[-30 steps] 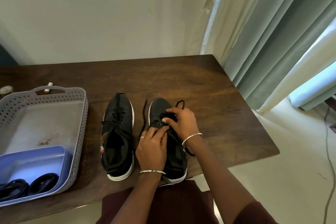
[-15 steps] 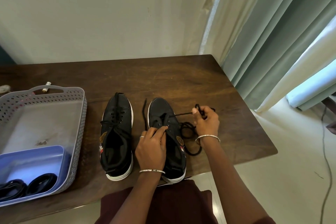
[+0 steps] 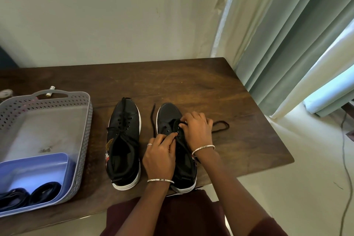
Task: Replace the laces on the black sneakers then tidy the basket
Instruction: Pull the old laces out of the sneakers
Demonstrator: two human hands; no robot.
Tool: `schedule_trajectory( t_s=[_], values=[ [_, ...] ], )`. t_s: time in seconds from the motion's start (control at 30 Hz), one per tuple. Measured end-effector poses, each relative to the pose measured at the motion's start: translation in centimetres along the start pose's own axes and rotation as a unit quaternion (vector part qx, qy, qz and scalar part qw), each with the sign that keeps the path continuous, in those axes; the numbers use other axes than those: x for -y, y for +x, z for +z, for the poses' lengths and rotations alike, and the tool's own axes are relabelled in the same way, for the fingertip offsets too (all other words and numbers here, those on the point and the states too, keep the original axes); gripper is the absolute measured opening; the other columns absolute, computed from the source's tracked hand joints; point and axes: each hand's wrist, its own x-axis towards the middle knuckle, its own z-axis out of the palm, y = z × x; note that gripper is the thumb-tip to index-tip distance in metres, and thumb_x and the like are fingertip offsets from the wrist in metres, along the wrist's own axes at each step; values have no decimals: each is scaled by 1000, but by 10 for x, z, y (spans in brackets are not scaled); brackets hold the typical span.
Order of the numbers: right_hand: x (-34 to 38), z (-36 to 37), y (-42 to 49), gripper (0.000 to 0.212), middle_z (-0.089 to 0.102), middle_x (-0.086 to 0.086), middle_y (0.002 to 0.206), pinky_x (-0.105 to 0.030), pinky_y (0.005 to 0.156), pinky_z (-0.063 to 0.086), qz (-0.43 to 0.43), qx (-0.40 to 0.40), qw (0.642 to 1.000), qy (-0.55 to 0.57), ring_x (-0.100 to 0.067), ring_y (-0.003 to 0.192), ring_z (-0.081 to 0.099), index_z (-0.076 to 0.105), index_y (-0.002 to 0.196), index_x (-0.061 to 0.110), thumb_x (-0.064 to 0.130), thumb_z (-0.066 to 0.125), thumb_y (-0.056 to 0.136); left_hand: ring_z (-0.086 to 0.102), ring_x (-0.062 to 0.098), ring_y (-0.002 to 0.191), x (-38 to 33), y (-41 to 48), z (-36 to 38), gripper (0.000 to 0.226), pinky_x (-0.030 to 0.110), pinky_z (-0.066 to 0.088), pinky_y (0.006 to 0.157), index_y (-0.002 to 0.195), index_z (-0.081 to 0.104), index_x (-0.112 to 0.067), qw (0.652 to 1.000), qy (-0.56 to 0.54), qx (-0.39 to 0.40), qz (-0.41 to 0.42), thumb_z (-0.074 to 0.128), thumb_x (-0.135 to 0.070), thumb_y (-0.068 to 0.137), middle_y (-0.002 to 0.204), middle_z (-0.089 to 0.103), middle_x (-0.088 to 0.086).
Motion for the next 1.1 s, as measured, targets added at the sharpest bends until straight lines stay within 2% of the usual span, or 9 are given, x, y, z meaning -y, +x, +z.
schedule_trajectory(
  t_s=[0.13,0.23,0.37,0.43,0.67,0.87,0.93,1.07,1.1],
  values=[
    [-5,6,5,5,66,4,90,-39,90,36,-30,-21,999,9,-22,92,62,56,99,20,15,54,97,59,21,74,-1,0,0,27,30,48,54,104,77,-31,1000,10,1,5,79,-19,80,85,65,-7],
    [-13,0,2,14,61,9,68,-32,66,45,41,-77,986,145,-18,63,59,52,98,13,0,48,94,60,21,74,-1,0,0,27,30,48,53,103,77,-30,1000,10,-3,4,80,-18,79,84,65,-7],
    [-25,1,-8,17,71,4,74,-29,68,53,224,-96,903,354,-10,73,69,52,87,16,1,49,96,60,20,72,-2,0,0,27,29,47,53,102,78,-31,1000,8,-8,7,81,-19,79,83,65,-7],
    [-29,3,-8,16,72,2,80,-34,80,57,247,-72,901,348,-9,78,69,58,85,18,3,58,92,60,21,73,-1,0,0,26,29,47,55,102,77,-31,1000,6,-9,7,80,-19,79,84,66,-7],
    [-22,6,1,30,66,4,113,-30,90,49,-35,-9,986,165,-14,103,60,65,117,22,22,69,87,60,21,75,1,-1,2,21,31,50,57,105,77,-31,1000,4,-12,7,71,-23,86,86,65,-7],
    [-16,13,7,7,69,-3,77,-40,65,53,7,-67,987,143,-26,73,66,60,86,14,13,63,93,60,21,74,-1,-1,0,25,31,49,54,104,77,-31,1000,3,-6,0,78,-19,82,85,66,-7],
    [-20,12,2,14,69,0,73,-36,64,56,76,-106,961,246,-19,67,69,54,85,17,9,57,95,60,21,73,-2,0,0,28,31,49,53,103,77,-31,1000,2,-1,-3,81,-18,79,84,65,-7],
    [-23,11,-4,6,75,-15,84,-33,77,60,277,-116,794,529,-18,71,75,52,95,5,7,52,101,60,21,74,-2,0,0,29,30,48,54,104,77,-32,1000,3,-7,5,81,-18,79,85,66,-7],
    [-23,10,-4,4,75,-13,84,-36,81,60,293,-107,787,532,-18,72,75,53,97,4,7,54,100,60,20,74,-1,-1,0,28,30,48,55,104,77,-32,1000,3,-9,8,81,-18,79,85,66,-7]
  ],
)
